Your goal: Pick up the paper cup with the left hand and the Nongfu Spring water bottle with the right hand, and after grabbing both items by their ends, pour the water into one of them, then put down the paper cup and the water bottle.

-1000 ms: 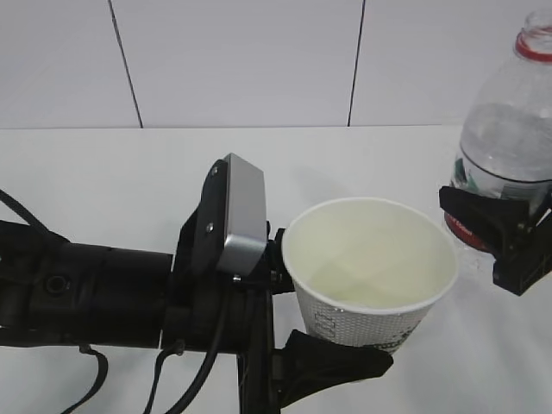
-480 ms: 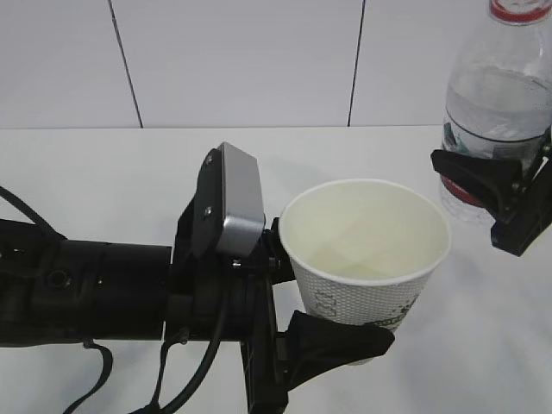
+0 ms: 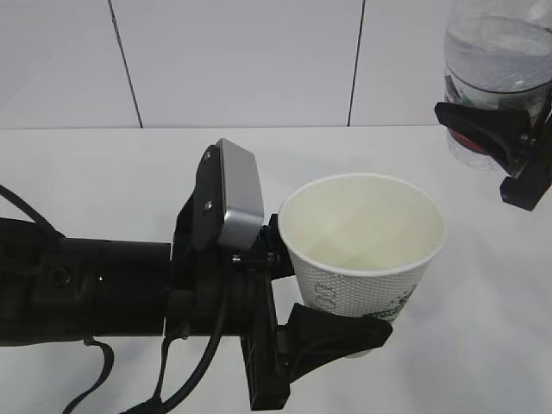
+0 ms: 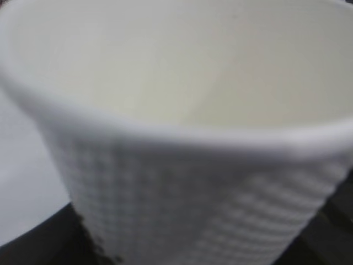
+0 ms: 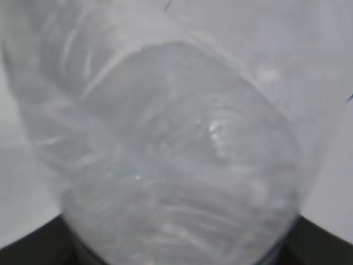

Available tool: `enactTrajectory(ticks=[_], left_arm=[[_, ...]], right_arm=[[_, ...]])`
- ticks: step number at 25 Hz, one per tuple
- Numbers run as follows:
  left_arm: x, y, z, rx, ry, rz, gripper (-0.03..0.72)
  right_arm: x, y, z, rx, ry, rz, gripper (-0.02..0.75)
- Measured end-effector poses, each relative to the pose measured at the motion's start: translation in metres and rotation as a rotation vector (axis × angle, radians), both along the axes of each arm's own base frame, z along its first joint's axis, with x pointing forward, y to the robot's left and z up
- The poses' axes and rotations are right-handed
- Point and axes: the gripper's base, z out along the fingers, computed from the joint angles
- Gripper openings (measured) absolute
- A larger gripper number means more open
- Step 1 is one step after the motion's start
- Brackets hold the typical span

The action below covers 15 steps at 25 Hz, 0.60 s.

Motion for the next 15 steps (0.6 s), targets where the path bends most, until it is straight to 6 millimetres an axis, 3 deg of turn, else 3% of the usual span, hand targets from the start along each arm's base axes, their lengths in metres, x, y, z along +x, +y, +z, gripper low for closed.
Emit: enactTrajectory(ticks=[5,15], left_arm=[[0.001,0.004,0.019,0.011,-0.053,0.039,0.530],[-0.001,0.010,0.036,-0.006,-0.045,0.088,0.529]], right_arm=[[0.000,-0.001,0.003,-0.027,-0.010,-0.006,0.449],[-0.008,-0.001,0.041,-0.080,-0.142,-0.018,0.448]])
